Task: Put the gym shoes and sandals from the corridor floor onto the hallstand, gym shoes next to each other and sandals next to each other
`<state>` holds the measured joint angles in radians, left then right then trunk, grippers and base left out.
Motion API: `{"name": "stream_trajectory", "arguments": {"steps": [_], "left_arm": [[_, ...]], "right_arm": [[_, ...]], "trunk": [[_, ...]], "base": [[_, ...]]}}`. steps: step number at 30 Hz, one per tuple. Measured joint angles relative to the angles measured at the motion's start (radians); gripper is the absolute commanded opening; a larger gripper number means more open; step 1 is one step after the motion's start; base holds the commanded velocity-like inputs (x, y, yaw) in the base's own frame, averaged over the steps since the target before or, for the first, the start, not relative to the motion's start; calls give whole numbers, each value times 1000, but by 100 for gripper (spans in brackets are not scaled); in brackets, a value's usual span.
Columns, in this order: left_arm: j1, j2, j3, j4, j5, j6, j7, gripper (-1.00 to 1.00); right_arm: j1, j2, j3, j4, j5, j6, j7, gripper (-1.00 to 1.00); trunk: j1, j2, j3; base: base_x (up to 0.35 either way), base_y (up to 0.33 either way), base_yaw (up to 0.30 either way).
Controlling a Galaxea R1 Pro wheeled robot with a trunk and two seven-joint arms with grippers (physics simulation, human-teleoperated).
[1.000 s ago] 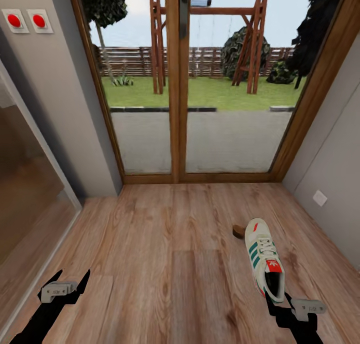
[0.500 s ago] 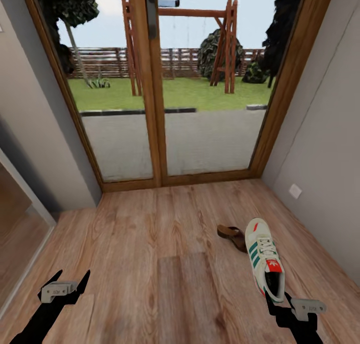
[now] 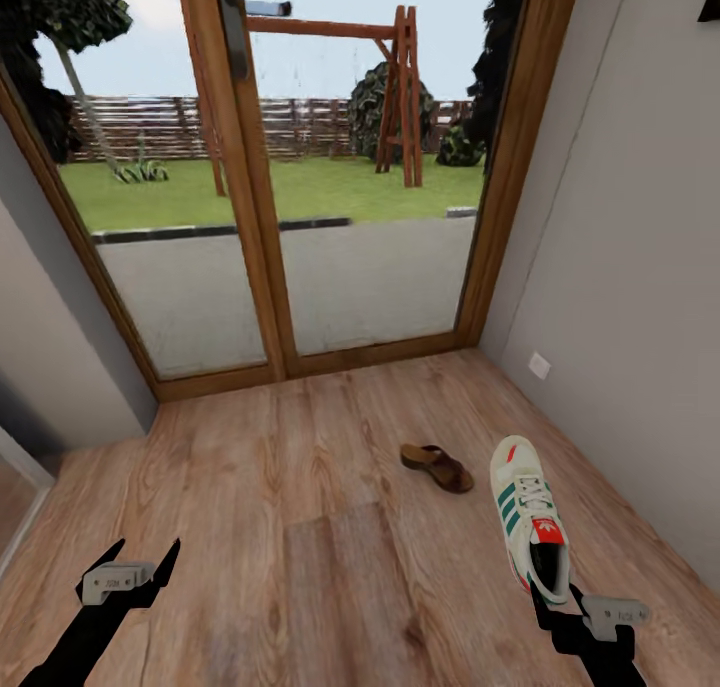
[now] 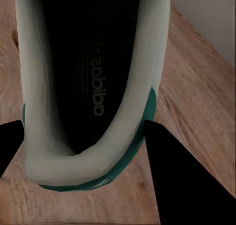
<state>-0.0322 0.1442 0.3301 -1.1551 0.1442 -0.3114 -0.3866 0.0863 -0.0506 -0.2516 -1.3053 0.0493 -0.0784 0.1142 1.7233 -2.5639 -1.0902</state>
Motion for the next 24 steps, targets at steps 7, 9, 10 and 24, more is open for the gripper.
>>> {"name": "stream_trajectory", "arguments": {"steps": [7, 9, 10, 24], "left_arm": [[0, 0, 1, 0, 0, 0, 0, 100], [0, 0, 1, 0, 0, 0, 0, 100], [0, 0, 1, 0, 0, 0, 0, 100], [0, 0, 1, 0, 0, 0, 0, 100]], "right_arm": [[0, 0, 0, 0, 0, 0, 0, -100], [0, 0, 0, 0, 0, 0, 0, -100], [0, 0, 0, 0, 0, 0, 0, -100], [0, 0, 0, 0, 0, 0, 0, -100]], "trunk": [[0, 0, 3], [0, 0, 4], [0, 0, 4], [0, 0, 10]], "base": [[1, 0, -276], [0, 0, -276], [0, 0, -276], [0, 0, -276]]}}
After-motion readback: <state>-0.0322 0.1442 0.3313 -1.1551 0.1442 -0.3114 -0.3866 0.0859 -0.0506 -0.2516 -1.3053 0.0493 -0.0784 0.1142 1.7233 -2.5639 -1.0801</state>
